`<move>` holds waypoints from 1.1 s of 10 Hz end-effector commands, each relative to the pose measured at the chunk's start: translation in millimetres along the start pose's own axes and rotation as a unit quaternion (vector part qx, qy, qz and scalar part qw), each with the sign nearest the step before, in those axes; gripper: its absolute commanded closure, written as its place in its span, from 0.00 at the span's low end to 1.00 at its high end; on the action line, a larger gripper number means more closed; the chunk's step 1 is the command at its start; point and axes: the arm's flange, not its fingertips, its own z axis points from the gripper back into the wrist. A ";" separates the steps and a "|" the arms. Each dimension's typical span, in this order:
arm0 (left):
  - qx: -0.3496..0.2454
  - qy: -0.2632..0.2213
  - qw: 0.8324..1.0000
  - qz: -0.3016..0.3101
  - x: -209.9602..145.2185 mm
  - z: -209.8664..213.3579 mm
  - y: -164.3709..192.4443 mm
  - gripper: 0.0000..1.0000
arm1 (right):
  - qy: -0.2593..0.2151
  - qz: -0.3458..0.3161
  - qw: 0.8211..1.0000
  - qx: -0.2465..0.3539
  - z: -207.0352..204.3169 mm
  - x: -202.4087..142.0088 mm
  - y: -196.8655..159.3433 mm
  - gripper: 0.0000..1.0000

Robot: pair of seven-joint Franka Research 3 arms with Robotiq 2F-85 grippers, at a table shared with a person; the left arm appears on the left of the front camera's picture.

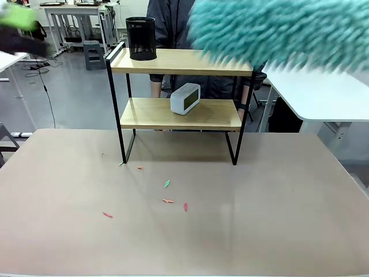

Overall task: Clean the shelf.
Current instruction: Hand the Duster back to the human.

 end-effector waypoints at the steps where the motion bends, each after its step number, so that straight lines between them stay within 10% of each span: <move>1: -0.046 0.025 0.999 0.015 12.7 -28.8 42.1 0.00 | 0.110 0.046 0.992 0.042 -28.2 -6.5 -17.9 0.87; 2: 0.005 0.075 0.996 0.056 -2.8 -33.7 60.9 0.00 | 0.133 0.026 0.990 0.025 -39.9 -20.3 -20.1 0.87; 3: -0.029 0.019 0.999 0.006 8.1 -35.1 11.6 0.00 | 0.057 0.023 0.997 0.036 -29.3 15.9 -1.6 0.87; 11: -0.089 0.082 0.992 -0.015 18.2 -139.5 65.2 0.00 | 0.146 0.019 0.962 0.231 -124.1 58.9 -61.2 0.87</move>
